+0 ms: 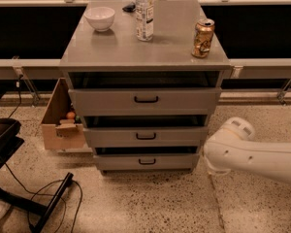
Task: Close middle drawer
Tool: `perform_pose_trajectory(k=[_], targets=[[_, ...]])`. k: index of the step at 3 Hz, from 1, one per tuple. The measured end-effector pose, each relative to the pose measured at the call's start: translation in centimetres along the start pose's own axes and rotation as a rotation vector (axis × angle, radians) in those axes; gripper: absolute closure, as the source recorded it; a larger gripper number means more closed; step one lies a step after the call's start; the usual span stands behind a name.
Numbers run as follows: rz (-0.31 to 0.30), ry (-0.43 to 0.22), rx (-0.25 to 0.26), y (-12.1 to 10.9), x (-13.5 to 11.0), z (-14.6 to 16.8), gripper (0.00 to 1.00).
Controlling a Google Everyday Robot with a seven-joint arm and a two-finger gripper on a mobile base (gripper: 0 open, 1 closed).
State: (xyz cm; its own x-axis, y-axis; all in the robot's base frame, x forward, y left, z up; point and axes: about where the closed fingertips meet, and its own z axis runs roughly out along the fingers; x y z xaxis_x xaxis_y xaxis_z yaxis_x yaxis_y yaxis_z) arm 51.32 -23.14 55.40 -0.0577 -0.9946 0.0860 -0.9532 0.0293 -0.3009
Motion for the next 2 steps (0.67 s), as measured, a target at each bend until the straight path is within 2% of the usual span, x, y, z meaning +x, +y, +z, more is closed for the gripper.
perform_pose_trajectory(k=[1,2], targets=[[0.208,0.098,0.068,-1.0,5.5,-8.4,1.00],[0.486,0.225,0.192,-4.6,10.2,-17.1,0.77]])
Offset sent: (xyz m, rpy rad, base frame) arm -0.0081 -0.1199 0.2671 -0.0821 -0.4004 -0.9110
